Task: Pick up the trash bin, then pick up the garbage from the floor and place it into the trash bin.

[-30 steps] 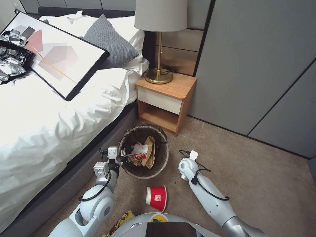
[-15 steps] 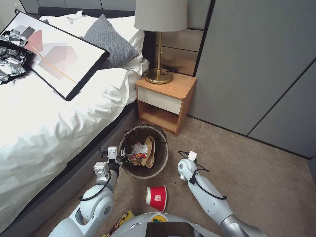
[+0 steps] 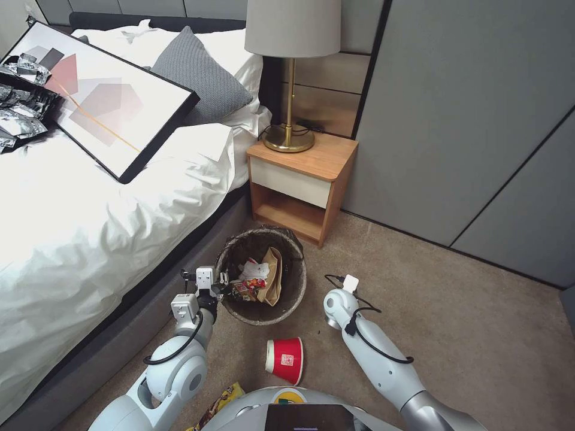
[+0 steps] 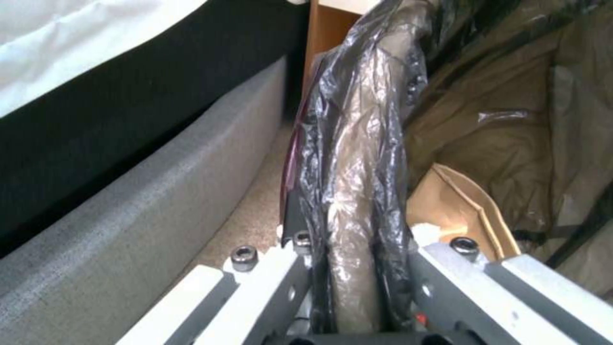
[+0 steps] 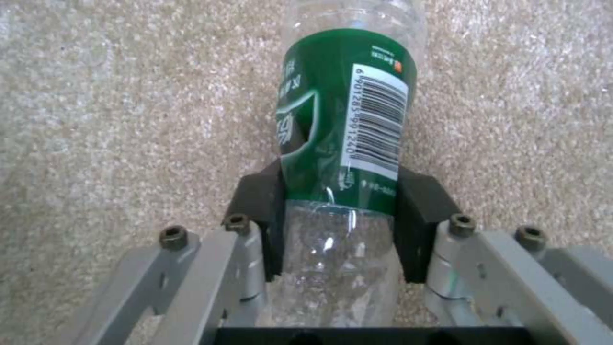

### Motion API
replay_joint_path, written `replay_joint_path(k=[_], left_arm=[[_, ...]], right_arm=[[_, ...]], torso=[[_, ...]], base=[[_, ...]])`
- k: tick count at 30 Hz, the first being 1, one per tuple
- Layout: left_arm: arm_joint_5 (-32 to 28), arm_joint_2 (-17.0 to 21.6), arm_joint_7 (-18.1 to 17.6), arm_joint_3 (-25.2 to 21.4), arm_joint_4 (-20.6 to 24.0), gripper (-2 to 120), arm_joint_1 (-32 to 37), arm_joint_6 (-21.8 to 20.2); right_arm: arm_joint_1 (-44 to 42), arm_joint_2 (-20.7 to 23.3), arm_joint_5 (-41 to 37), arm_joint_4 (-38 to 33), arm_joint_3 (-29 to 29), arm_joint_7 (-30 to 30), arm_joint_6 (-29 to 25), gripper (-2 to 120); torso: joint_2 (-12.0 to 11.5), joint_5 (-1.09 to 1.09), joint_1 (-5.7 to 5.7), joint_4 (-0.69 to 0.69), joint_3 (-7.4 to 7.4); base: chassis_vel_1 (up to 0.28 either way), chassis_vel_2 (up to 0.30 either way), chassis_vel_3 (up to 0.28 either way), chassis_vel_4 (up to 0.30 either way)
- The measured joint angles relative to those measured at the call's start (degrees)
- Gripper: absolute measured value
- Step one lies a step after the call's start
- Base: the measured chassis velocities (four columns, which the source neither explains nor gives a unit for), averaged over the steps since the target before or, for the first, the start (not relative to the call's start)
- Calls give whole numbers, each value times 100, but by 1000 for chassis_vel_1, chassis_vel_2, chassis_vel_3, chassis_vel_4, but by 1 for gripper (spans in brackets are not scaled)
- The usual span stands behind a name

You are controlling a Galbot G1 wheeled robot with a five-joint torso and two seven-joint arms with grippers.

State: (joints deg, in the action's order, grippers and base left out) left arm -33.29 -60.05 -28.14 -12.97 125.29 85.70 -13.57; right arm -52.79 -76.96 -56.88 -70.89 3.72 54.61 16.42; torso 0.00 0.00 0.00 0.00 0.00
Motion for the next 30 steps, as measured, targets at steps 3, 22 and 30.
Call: replay_joint_path(k=[3, 22, 30], left_arm=[[-4, 9, 0, 2, 0, 0, 0, 0], [28, 15, -3, 58, 14, 0, 53, -12], [26, 21, -3, 76, -30, 0, 33, -23]], right_arm=[[-40, 31, 16, -166, 2, 47, -1, 27], [-293, 720, 502, -2363, 248, 442, -194, 25], [-381, 1609, 1062, -3488, 368, 219, -443, 25]], torso=[[0, 0, 0, 0, 0], [1, 1, 0, 1, 0], [1, 0, 0, -1, 0]], base=[[0, 0, 0, 0], [0, 0, 0, 0], [0, 0, 0, 0]])
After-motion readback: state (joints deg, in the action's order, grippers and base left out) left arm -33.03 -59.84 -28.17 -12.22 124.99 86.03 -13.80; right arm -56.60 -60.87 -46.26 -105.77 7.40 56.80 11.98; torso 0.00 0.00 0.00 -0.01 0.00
